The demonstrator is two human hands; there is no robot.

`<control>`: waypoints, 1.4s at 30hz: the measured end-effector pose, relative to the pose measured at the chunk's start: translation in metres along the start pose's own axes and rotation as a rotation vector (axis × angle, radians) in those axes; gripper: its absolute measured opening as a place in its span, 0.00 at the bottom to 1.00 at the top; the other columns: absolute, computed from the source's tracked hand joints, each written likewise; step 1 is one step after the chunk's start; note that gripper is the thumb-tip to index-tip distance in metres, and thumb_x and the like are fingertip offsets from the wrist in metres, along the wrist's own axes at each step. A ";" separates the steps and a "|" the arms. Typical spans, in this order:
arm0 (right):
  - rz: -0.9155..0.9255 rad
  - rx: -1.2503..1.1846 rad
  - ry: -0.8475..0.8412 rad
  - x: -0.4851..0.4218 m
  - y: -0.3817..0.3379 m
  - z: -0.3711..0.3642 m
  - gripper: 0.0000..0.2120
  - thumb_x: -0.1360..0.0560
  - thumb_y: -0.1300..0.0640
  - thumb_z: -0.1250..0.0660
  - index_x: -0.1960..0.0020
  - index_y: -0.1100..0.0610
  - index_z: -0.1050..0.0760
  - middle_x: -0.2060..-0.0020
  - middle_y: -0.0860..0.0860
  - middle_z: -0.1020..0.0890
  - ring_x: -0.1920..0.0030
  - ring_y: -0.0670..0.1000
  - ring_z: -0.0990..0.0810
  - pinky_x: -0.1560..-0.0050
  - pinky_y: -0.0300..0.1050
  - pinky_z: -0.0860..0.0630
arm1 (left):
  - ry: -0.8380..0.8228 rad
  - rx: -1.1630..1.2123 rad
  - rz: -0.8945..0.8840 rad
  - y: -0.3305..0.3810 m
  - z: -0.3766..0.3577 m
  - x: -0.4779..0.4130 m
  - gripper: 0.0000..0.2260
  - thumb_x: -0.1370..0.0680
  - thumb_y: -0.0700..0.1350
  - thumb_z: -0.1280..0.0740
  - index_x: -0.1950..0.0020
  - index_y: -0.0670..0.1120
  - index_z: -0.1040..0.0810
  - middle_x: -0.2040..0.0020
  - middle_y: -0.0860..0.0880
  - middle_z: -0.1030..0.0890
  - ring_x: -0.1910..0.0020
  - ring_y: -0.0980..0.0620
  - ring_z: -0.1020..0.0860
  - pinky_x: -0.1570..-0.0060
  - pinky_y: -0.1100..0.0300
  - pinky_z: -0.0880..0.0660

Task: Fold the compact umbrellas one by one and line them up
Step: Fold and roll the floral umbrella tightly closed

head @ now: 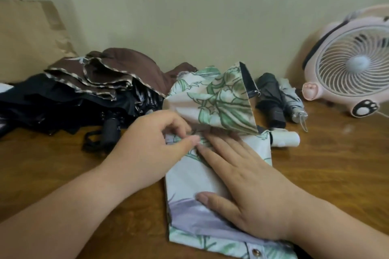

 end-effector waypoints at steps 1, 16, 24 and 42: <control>-0.009 -0.003 -0.003 0.000 0.000 0.002 0.38 0.19 0.30 0.51 0.18 0.51 0.45 0.19 0.52 0.44 0.19 0.51 0.51 0.20 0.49 0.54 | 0.120 0.008 0.019 -0.001 0.006 -0.001 0.12 0.28 0.51 0.22 0.59 0.52 0.25 0.53 0.56 0.19 0.52 0.59 0.20 0.50 0.61 0.22; -0.103 -0.137 -0.017 0.000 0.019 0.016 0.29 0.29 0.25 0.38 0.37 0.42 0.24 0.46 0.41 0.18 0.44 0.48 0.20 0.47 0.50 0.22 | 0.185 -0.062 -0.014 -0.017 0.018 -0.022 0.13 0.26 0.39 0.25 0.48 0.55 0.19 0.37 0.60 0.28 0.33 0.56 0.30 0.34 0.61 0.31; -0.235 -1.067 -0.193 0.018 0.071 0.019 0.20 0.30 0.50 0.20 0.47 0.63 0.17 0.49 0.56 0.14 0.49 0.54 0.16 0.42 0.50 0.21 | -0.207 0.039 -0.104 -0.006 0.010 -0.007 0.21 0.26 0.42 0.22 0.45 0.62 0.28 0.41 0.67 0.21 0.38 0.68 0.24 0.40 0.70 0.27; -0.400 -1.769 0.017 0.018 0.095 0.012 0.11 0.42 0.61 0.32 0.72 0.67 0.32 0.64 0.65 0.20 0.62 0.62 0.19 0.57 0.52 0.18 | -0.742 -0.285 -0.340 -0.068 -0.039 0.001 0.17 0.21 0.33 0.31 0.33 0.34 0.25 0.28 0.73 0.31 0.23 0.72 0.46 0.24 0.69 0.57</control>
Point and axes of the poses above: each hand's wrist, its own x-axis away from the middle knuckle, its own z-axis out of the back of the hand, y = z × x, the point moved 5 cm from there along -x, towards the middle knuckle
